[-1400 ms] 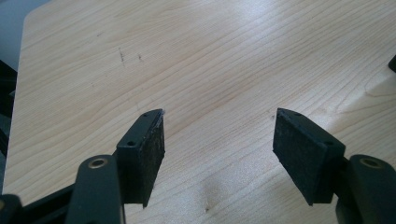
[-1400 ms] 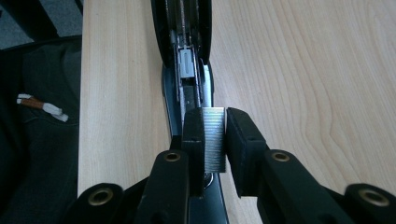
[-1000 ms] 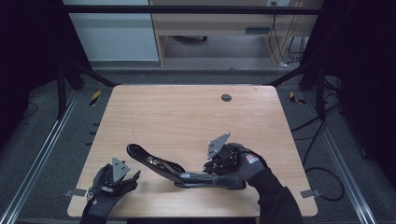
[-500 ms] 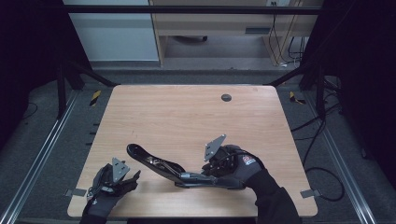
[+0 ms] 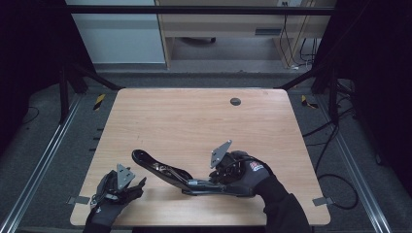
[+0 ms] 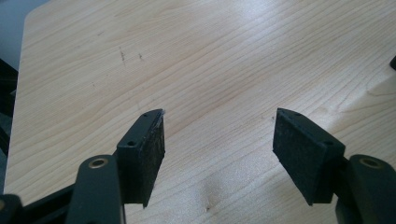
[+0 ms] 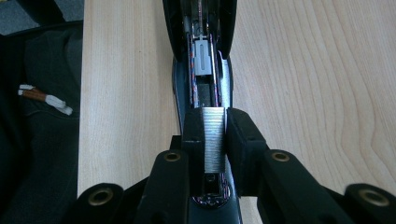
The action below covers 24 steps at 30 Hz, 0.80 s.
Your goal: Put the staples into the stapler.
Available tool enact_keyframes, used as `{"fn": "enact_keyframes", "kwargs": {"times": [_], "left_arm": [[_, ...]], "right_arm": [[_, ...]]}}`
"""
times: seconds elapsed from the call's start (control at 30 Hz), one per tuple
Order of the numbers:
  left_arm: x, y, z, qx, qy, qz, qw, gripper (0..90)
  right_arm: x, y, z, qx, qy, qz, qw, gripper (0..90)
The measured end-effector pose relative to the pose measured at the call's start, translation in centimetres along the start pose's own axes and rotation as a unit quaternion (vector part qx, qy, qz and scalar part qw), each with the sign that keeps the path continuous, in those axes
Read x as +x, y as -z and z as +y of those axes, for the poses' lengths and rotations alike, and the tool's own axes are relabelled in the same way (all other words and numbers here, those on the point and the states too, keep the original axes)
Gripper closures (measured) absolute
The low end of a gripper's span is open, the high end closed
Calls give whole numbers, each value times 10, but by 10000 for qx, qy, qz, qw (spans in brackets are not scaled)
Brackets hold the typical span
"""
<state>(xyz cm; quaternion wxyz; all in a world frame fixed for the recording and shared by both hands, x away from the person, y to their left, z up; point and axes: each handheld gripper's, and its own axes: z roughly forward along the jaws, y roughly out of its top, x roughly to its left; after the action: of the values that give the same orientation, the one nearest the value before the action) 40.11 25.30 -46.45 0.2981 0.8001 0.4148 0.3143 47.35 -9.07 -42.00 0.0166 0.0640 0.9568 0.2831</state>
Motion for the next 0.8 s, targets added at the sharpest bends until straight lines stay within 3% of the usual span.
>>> {"fn": "enact_keyframes", "kwargs": {"times": [0.8], "left_arm": [[0,0,0,11,-1,-2,10000,335]], "right_arm": [[-1,-9,-2,108,80,96,9999,783]]}}
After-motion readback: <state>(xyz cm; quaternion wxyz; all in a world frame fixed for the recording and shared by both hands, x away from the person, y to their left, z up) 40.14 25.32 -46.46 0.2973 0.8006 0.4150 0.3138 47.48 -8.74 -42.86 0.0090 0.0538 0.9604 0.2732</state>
